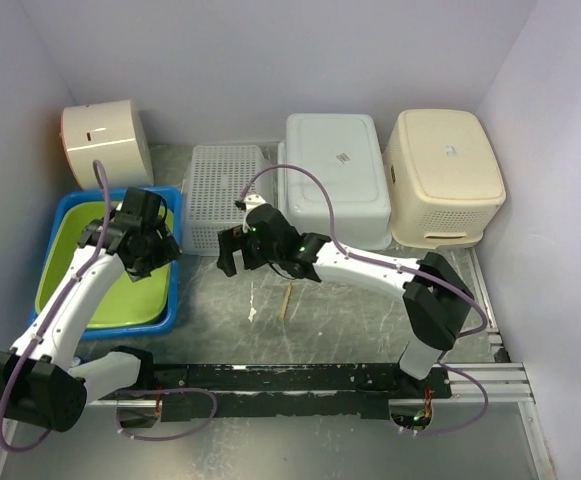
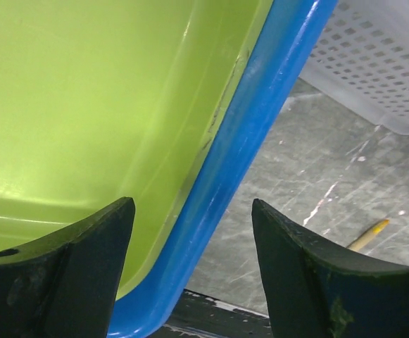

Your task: Turn the large container upside down

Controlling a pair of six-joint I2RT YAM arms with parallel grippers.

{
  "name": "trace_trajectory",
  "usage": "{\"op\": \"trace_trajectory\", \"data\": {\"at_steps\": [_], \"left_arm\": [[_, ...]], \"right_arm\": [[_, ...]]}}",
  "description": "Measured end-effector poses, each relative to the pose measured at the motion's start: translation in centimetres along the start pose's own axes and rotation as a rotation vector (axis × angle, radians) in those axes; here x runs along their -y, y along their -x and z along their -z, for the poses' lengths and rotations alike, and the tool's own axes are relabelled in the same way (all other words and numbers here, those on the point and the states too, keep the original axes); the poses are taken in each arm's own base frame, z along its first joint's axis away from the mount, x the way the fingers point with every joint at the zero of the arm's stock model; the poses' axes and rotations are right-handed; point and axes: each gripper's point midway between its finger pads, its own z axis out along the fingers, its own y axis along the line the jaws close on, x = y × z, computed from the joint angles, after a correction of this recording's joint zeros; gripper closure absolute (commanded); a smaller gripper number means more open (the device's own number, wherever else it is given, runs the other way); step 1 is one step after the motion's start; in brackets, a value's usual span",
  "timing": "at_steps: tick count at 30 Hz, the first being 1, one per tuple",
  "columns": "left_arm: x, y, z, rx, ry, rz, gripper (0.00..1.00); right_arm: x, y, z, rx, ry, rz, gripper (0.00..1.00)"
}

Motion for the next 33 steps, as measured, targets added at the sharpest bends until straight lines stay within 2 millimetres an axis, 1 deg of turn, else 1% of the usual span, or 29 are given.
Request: {"op": "trace_trajectory", "data": {"at_steps": [2,5,9,11,12,14,15,17,18,20,23,25,27,28,29,31,32,33], "left_arm": [[0.2,0.1,0.4,0.017,-0.021,0.035,0.18],[0.7,-0.1,0.9,0.032,-0.076,0.076,0.12],[1.3,0.2,1.2,0.036,-0.098,0.118,0.07],[1.7,1.0,1.9,0.059,-0.114,0.133,0.05],[2.0,1.9,2.6,0.085,-0.125,0.141,0.04],[2.9,4.4,4.9,0.159,-0.160,0.159,0.02],[3.5,6.2,6.6,0.213,-0.185,0.171,0.02],[4.6,10.1,10.7,0.336,-0.245,0.199,0.01],[5.1,12.0,12.8,0.400,-0.277,0.213,0.01],[5.5,14.6,16.3,0.500,-0.326,0.234,0.00],[5.8,16.7,20.0,0.599,-0.389,0.243,0.00],[6.1,17.4,21.1,0.630,-0.415,0.243,0.00],[6.2,17.5,21.2,0.633,-0.420,0.235,0.00],[6.3,17.5,21.0,0.629,-0.418,0.231,0.00],[6.4,17.4,20.6,0.621,-0.411,0.225,0.00],[6.5,17.0,19.7,0.600,-0.399,0.212,0.00],[6.5,16.8,19.3,0.590,-0.393,0.206,0.00],[6.6,16.6,18.9,0.580,-0.389,0.200,0.01]], "right_arm": [[0.4,0.0,0.3,0.007,-0.011,-0.014,0.01],[1.5,0.6,0.5,0.018,-0.029,-0.065,0.02],[3.1,2.3,0.4,0.038,0.012,-0.195,0.00],[3.1,3.0,0.1,0.052,0.037,-0.243,0.00],[2.5,3.0,-0.3,0.049,0.050,-0.251,0.00],[0.4,2.9,-1.4,0.026,0.077,-0.253,0.00],[-1.2,2.8,-2.2,0.012,0.098,-0.247,0.00],[-4.0,2.6,-3.5,-0.010,0.120,-0.243,0.00],[-4.9,2.4,-3.9,-0.017,0.122,-0.244,0.01],[-6.3,2.2,-4.4,-0.028,0.109,-0.249,0.05],[-7.6,2.7,-4.9,-0.019,0.106,-0.246,0.12],[-8.6,3.0,-5.1,-0.010,0.121,-0.238,0.12],[-9.9,3.3,-5.4,-0.005,0.141,-0.225,0.14],[-10.4,3.2,-5.7,-0.009,0.146,-0.216,0.18],[-11.4,3.3,-6.1,-0.015,0.153,-0.205,0.21],[-13.2,3.1,-7.3,-0.027,0.176,-0.182,0.23],[-14.0,2.6,-7.9,-0.040,0.186,-0.169,0.24],[-14.4,2.3,-8.3,-0.047,0.179,-0.153,0.30]]}}
